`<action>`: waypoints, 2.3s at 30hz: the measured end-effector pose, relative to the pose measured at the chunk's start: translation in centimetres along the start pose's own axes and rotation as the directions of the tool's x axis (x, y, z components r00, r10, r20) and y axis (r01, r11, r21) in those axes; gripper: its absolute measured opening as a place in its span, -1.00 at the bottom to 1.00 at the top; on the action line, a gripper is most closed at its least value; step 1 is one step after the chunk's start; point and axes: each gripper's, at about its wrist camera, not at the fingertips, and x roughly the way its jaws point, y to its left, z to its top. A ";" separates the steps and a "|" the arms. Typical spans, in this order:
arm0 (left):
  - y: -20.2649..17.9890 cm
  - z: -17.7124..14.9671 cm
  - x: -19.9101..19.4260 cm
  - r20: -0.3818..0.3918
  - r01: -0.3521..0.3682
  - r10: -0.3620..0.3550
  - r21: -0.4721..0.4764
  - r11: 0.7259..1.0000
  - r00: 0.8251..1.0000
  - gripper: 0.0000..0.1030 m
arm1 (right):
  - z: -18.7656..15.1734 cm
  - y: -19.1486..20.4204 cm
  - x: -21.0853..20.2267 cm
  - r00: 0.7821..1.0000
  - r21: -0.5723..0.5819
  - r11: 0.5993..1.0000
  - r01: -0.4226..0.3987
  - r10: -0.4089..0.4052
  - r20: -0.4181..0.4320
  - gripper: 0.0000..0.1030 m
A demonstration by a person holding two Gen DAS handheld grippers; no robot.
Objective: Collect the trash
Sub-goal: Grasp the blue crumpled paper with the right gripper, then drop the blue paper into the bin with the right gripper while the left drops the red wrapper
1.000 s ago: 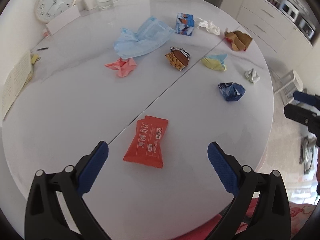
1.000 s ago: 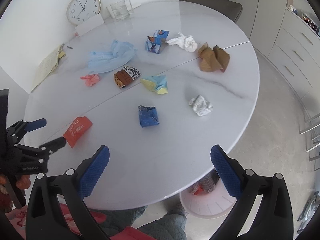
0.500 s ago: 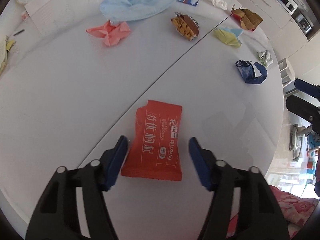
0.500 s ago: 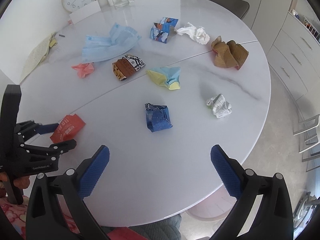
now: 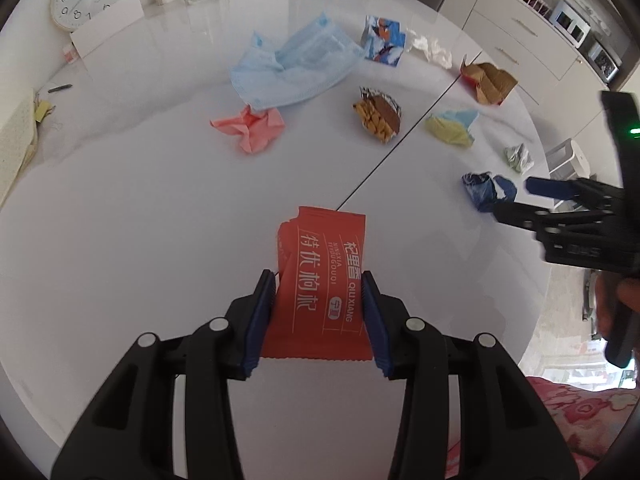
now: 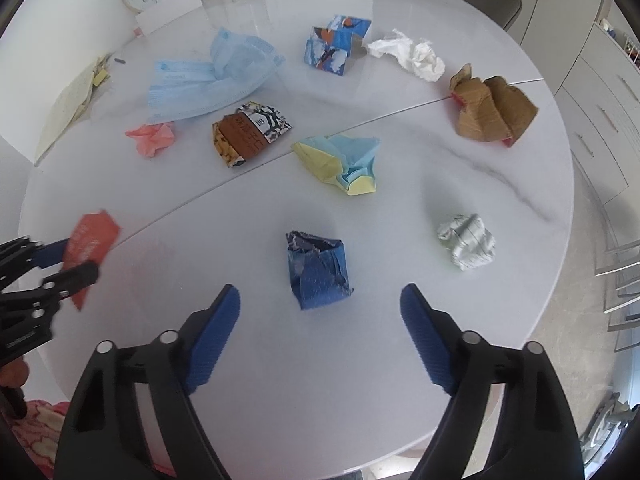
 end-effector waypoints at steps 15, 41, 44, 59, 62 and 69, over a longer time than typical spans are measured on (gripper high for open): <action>-3.4 1.0 -2.1 0.031 0.006 -0.009 0.085 0.996 0.999 -0.18 | -2.5 -3.9 -2.6 0.999 0.098 0.994 -0.040 0.038 0.020 -0.35; -26.2 0.8 -0.1 -0.077 0.201 -0.186 0.427 0.882 0.980 -0.17 | -16.6 -17.0 -7.8 0.999 0.285 0.958 0.025 -0.032 0.017 -0.34; -27.1 0.5 0.0 -0.081 0.205 -0.189 0.442 0.873 0.979 -0.17 | -16.7 -17.1 -6.8 0.999 0.274 0.961 0.043 -0.035 -0.032 0.04; -34.1 -0.8 2.1 -0.154 0.254 -0.202 0.551 0.795 0.967 0.07 | -19.2 -23.2 -13.8 0.956 0.423 0.877 0.227 -0.283 0.074 0.95; -35.9 -1.3 2.3 -0.140 0.240 -0.195 0.560 0.793 0.971 0.55 | -20.4 -24.7 -14.4 0.952 0.429 0.870 0.243 -0.298 0.064 0.95; -36.9 -0.5 0.7 -0.082 0.192 -0.174 0.486 0.853 0.981 0.84 | -21.3 -26.9 -14.1 0.960 0.421 0.880 0.220 -0.272 0.066 0.95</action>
